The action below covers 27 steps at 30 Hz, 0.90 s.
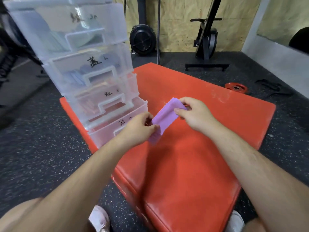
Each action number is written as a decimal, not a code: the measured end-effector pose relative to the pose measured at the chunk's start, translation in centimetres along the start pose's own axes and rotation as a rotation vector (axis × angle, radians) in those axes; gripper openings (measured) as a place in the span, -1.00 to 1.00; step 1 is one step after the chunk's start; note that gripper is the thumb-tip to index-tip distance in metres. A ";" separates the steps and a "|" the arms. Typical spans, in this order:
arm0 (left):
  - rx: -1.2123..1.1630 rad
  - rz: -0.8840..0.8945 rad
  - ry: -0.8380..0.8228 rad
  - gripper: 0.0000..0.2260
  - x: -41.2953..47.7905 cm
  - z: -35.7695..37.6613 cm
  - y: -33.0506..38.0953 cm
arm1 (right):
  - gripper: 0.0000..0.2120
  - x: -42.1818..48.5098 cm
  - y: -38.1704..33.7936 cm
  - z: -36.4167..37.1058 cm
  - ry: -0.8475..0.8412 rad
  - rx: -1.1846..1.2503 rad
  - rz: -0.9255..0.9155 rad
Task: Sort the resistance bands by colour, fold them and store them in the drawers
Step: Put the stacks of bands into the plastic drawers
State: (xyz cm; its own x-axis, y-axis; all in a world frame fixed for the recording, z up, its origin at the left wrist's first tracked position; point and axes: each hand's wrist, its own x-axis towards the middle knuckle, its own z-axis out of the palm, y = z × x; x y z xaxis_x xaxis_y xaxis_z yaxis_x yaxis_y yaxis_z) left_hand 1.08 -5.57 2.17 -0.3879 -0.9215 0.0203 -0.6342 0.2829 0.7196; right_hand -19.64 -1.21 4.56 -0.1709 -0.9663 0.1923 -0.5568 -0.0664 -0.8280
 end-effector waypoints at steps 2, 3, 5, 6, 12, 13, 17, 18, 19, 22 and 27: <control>0.056 0.014 0.065 -0.91 -0.5 -2.1 -1.2 | -0.86 0.6 -0.7 1.8 -0.023 0.070 -0.017; 0.080 0.026 0.101 -0.88 -0.8 -3.2 -1.8 | -0.83 0.9 -1.0 2.9 -0.039 0.106 -0.039; 0.097 0.049 0.195 -0.83 -1.7 -5.5 -2.9 | -0.78 1.7 -1.8 5.2 -0.052 0.141 -0.110; 0.101 0.062 0.246 -0.80 -2.2 -6.6 -3.3 | -0.76 2.1 -2.2 6.4 -0.044 0.132 -0.155; 0.398 0.170 0.468 -0.78 -2.7 -10.5 -6.7 | -0.82 6.3 -3.5 12.7 0.104 -0.146 -0.387; 0.428 0.208 0.481 -0.78 -2.4 -10.8 -7.1 | -0.81 6.8 -3.4 13.4 0.128 -0.145 -0.381; 0.597 0.317 0.445 -0.85 -0.3 -11.0 -8.5 | -0.78 7.7 -2.3 14.2 0.114 -0.098 -0.324; 0.637 0.317 0.429 -0.84 0.2 -10.8 -8.8 | -0.75 7.9 -2.0 14.3 0.095 -0.110 -0.319; 0.662 0.315 0.409 -0.82 0.7 -10.6 -9.0 | -0.70 8.1 -1.7 14.3 0.075 -0.121 -0.309; 0.692 0.316 0.352 -0.80 1.5 -9.8 -9.6 | -0.58 8.5 -1.4 14.0 0.043 -0.150 -0.284; 0.712 0.339 0.384 -0.81 1.1 -9.6 -9.8 | -0.62 8.2 -1.6 13.9 0.039 -0.175 -0.313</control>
State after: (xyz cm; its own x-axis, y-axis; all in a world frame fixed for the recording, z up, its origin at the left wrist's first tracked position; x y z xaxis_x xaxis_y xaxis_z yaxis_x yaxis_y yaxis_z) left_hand 13.33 -11.91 1.83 -0.4601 -0.7474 0.4793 -0.8422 0.5382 0.0307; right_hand -8.87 -12.47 0.10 0.0009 -0.8954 0.4452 -0.7171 -0.3109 -0.6238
